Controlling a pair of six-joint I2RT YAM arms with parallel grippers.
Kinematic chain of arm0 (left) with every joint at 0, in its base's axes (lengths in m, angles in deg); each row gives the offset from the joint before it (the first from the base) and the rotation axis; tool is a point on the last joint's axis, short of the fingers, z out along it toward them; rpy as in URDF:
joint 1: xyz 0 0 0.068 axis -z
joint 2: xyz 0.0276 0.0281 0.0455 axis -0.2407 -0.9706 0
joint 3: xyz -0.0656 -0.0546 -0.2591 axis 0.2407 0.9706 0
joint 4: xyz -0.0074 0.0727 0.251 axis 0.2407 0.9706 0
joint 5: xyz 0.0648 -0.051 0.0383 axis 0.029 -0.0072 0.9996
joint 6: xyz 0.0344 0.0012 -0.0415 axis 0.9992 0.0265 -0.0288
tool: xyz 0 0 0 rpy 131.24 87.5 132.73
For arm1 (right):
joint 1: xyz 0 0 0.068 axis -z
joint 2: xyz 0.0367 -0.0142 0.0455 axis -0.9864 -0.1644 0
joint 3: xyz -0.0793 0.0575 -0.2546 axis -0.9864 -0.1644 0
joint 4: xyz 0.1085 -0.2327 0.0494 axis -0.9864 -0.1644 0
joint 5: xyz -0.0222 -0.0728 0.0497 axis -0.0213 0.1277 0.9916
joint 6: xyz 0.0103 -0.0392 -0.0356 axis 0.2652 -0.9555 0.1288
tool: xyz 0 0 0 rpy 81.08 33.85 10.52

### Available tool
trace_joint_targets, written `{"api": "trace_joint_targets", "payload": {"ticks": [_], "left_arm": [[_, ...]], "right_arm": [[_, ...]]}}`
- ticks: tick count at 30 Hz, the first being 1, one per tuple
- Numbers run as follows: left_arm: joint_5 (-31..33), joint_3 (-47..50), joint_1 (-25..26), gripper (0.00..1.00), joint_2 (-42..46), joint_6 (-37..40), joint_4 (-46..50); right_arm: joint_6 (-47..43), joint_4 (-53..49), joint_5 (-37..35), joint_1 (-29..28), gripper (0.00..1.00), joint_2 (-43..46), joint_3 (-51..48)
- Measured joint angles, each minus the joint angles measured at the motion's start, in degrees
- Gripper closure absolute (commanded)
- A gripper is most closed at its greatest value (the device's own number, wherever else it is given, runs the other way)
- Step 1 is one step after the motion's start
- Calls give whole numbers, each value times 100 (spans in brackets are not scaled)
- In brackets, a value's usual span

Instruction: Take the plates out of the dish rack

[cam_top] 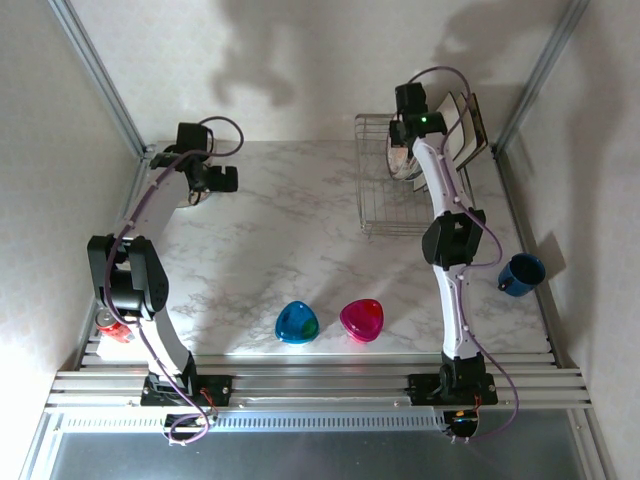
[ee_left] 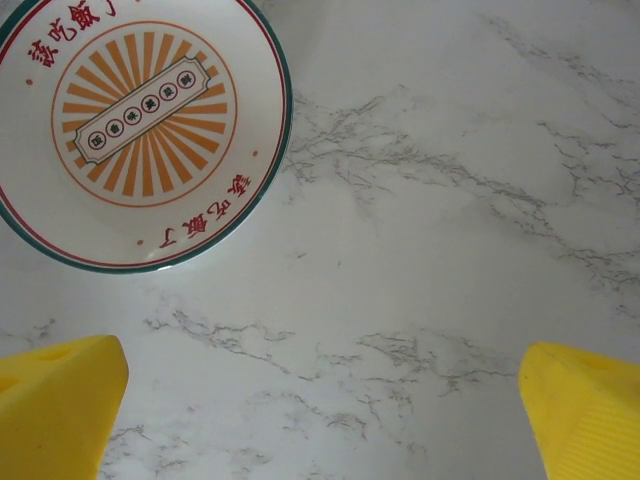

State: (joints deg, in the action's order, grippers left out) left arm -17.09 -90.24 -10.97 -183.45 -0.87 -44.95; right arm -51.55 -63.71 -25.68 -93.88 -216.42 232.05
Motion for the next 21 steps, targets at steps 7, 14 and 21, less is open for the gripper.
{"api": "trace_joint_targets", "payload": {"ticks": [7, 14, 21], "left_arm": [[0, 85, 0, 0, 2, -57, -4], [0, 186, 0, 1, 7, -74, -33], [-2, 203, 0, 0, 9, -76, -66]], "right_arm": [[-136, -42, 59, -109, 100, 861, -116], [-140, 72, 367, -380, 100, 2262, -1222], [-136, 136, 479, -433, 100, 2927, -2068]]}}
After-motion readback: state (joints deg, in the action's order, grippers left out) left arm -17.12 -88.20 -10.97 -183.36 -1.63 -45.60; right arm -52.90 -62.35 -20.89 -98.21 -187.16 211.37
